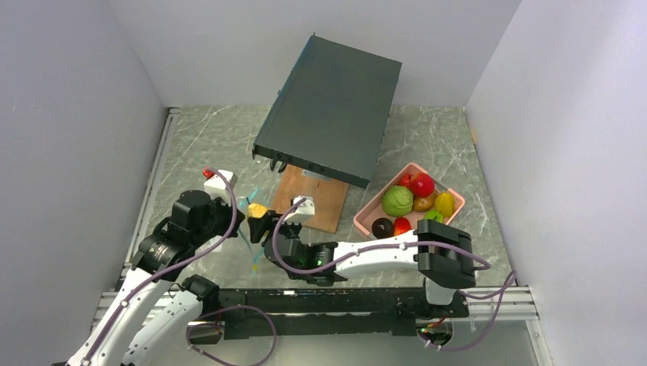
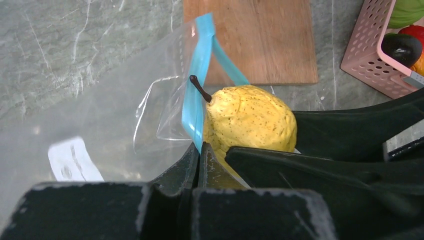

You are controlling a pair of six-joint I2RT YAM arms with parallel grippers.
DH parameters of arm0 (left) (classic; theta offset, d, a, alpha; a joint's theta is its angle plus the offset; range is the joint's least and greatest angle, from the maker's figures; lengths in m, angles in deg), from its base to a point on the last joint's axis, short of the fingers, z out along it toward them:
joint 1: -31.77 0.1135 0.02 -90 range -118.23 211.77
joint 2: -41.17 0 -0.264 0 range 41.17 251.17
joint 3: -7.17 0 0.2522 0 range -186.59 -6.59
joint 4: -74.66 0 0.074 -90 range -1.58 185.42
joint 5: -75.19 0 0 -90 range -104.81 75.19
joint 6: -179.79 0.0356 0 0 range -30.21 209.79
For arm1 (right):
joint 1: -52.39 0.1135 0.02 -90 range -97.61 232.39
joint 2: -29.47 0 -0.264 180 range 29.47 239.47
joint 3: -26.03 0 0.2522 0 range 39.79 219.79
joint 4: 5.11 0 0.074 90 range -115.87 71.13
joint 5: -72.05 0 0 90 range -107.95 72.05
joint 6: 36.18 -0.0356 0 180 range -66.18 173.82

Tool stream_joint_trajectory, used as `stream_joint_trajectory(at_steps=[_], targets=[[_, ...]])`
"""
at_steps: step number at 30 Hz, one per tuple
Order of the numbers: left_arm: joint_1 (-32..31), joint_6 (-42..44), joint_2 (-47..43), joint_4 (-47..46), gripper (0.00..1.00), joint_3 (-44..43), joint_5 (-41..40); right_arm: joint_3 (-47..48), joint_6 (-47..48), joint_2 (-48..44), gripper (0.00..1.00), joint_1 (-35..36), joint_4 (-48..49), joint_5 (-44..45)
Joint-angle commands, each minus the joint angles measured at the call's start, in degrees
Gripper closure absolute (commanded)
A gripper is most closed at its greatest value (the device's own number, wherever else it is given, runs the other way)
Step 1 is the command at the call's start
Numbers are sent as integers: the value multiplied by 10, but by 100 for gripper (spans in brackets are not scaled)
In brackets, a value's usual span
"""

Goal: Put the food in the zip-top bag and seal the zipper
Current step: Place the fake fruit in the zipper food storage bag.

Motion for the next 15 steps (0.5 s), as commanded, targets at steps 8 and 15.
stream_joint_trajectory(at_steps=[8, 15], targets=[[-2, -8, -6, -14, 100, -8, -24, 25, 37, 14, 69, -6, -26, -41], [-3, -9, -9, -12, 100, -7, -29, -28, 80, -30, 98, -7, 37, -99]])
